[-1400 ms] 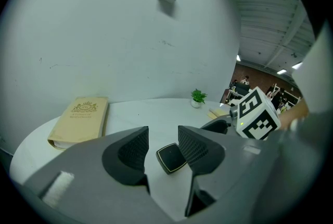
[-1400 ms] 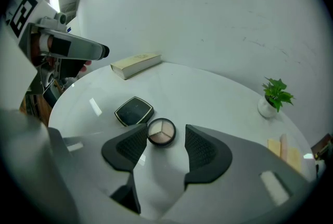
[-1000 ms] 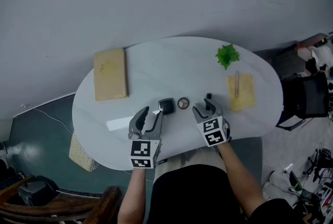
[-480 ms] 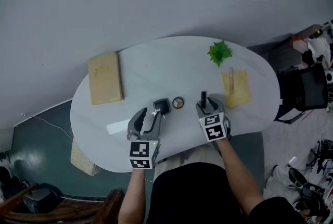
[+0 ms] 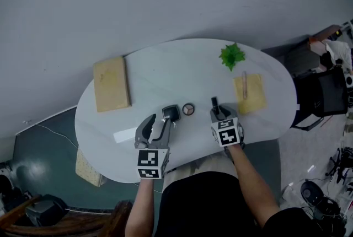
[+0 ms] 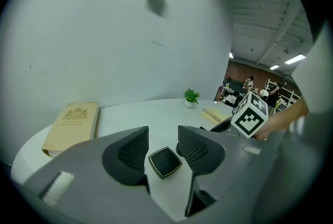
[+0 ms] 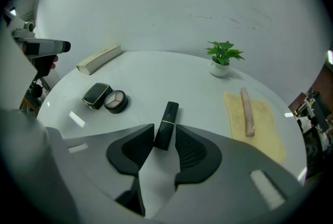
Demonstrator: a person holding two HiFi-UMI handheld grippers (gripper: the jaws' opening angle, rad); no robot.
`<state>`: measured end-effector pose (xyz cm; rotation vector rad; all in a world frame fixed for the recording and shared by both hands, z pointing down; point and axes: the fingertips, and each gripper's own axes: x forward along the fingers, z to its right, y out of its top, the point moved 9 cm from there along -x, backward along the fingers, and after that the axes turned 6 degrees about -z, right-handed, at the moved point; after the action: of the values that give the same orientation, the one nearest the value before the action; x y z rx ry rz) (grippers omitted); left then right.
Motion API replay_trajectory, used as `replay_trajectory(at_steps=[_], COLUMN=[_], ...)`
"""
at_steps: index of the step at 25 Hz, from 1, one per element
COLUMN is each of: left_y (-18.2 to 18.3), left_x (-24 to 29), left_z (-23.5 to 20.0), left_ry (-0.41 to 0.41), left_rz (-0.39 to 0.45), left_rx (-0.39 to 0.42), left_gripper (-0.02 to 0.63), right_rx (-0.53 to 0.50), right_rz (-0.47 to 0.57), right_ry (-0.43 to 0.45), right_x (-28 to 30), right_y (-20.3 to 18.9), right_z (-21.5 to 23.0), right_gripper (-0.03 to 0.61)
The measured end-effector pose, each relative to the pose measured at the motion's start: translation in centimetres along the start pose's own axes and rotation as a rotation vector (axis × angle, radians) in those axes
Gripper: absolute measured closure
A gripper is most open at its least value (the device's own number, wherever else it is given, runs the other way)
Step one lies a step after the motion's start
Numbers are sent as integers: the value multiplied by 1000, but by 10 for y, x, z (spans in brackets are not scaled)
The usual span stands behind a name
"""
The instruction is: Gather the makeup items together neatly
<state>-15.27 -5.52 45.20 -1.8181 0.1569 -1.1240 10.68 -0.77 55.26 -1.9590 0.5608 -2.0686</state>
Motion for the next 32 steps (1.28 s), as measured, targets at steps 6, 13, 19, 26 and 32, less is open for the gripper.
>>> replay_trajectory(at_steps=[6, 13, 19, 26, 32], left_y=[0, 1, 0, -1, -2], left_x=[0, 0, -2, -8, -11], left_z=[-1, -2, -6, -10, -13], left_ry=[0, 1, 8, 18, 26], left_rz=[2, 7, 11, 15, 20], left_rx=[-6, -9, -11, -17, -21], left_gripper=[439, 439, 439, 439, 439], right_rx=[-2, -7, -4, 25, 83], right_rz=[-4, 1, 20, 41, 47], right_ry=[-14, -10, -12, -20, -36], right_x=[0, -2, -1, 2, 6], right_y=[1, 5, 14, 21, 24], right_z=[1, -4, -20, -40, -49], right_gripper=[479, 480, 480, 482, 480])
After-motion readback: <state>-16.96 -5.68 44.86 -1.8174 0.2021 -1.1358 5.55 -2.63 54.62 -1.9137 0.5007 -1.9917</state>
